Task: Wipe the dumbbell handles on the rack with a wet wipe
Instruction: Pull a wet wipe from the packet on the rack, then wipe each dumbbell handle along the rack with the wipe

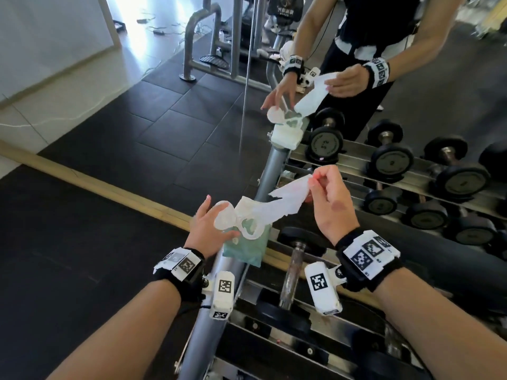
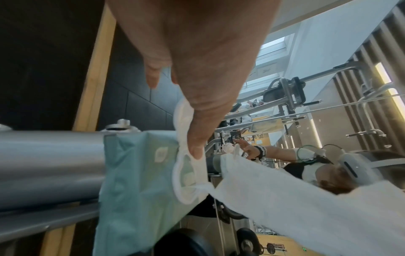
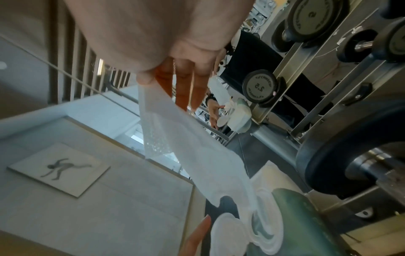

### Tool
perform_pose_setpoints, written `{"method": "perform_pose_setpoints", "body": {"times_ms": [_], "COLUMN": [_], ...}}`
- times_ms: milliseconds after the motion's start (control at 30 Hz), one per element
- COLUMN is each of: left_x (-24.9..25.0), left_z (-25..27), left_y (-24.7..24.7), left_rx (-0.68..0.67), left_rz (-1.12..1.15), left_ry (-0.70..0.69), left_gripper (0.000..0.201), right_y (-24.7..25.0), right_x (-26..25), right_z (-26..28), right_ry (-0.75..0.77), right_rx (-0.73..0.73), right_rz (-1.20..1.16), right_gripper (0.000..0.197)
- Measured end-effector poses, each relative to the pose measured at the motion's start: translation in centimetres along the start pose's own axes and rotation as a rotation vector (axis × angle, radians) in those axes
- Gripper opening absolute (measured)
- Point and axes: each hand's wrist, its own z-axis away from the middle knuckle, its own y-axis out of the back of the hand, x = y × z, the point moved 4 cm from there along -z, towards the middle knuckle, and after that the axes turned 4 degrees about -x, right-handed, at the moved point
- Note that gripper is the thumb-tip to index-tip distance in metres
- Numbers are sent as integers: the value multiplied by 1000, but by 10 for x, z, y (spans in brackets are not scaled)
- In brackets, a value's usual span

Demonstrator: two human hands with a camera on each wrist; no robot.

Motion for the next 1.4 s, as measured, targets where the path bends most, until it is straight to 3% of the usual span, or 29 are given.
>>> {"method": "perform_pose_setpoints", "body": {"times_ms": [133, 233, 333, 433, 533, 600, 667, 767, 833, 900, 1067, 1167, 1233, 1333, 1400], "left_x": [41, 79, 107, 119, 127, 131, 132, 126, 117, 107, 78, 71, 70, 71, 75], "left_z": [31, 59, 82, 96, 105, 109, 109, 103, 97, 93, 90, 91, 92, 95, 98], "left_y": [13, -5, -30, -44, -47, -46, -45, -41, -34, -25, -1, 0, -5, -18, -27], "left_rx": [60, -191, -347, -302, -229, -196, -174, -121, -72, -40, 41, -67, -182, -298, -320], "left_rz": [-22, 66, 167, 299, 338, 343, 344, 291, 195, 127, 142, 187, 183, 18, -147], "left_ry": [-153, -304, -284, -238, -247, -252, -234, -189, -183, -169, -114, -152, -153, -158, -182], "left_gripper": [65, 60, 45, 17, 10, 12, 15, 15, 17, 18, 11, 21, 20, 58, 66], "right_y": [19, 28, 38, 47, 55, 56, 46, 13, -5, -16, -19, -18, -19, -18, -14], "right_x": [-14, -12, -7, -2, 6, 15, 26, 32, 31, 30, 24, 15, 10, 5, 5], "right_z": [31, 58, 78, 95, 106, 113, 124, 142, 151, 155, 149, 142, 141, 141, 143], "right_ry": [-56, -141, -209, -227, -267, -352, -512, -604, -587, -574, -451, -361, -355, -382, -380], "right_rx": [-88, -112, -129, -158, -104, -16, 14, -118, -235, -283, -152, -142, -143, -202, -285], "right_rz": [-2, -62, -134, -167, -178, -169, -241, -456, -472, -467, -476, -317, -221, -186, -55], "right_gripper": [9, 10, 9, 11, 10, 6, 18, 41, 62, 68, 62, 45, 45, 28, 34]}}
